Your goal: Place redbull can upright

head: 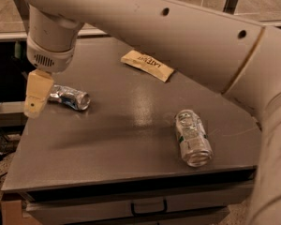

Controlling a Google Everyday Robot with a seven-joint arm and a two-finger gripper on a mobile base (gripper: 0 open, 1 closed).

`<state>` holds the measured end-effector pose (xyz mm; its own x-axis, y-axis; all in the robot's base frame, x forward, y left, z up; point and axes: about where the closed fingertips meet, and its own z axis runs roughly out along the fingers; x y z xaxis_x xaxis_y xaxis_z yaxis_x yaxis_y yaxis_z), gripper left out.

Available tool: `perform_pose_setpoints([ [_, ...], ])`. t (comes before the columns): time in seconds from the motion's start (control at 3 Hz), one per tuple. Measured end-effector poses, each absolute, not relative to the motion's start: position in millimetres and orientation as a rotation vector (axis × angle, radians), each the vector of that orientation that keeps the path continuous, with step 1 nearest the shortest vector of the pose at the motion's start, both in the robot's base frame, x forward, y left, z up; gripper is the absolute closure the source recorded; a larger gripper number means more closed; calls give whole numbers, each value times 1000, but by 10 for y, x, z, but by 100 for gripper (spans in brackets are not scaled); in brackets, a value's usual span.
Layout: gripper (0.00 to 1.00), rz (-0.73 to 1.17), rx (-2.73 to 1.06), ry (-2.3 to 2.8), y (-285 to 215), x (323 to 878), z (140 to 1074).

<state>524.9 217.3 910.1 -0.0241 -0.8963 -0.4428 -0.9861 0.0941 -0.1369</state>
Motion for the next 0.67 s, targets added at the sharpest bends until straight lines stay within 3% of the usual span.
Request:
perform_pose_setpoints([
  [0.67,0,195,-1756,2183,2230,5644,8491],
])
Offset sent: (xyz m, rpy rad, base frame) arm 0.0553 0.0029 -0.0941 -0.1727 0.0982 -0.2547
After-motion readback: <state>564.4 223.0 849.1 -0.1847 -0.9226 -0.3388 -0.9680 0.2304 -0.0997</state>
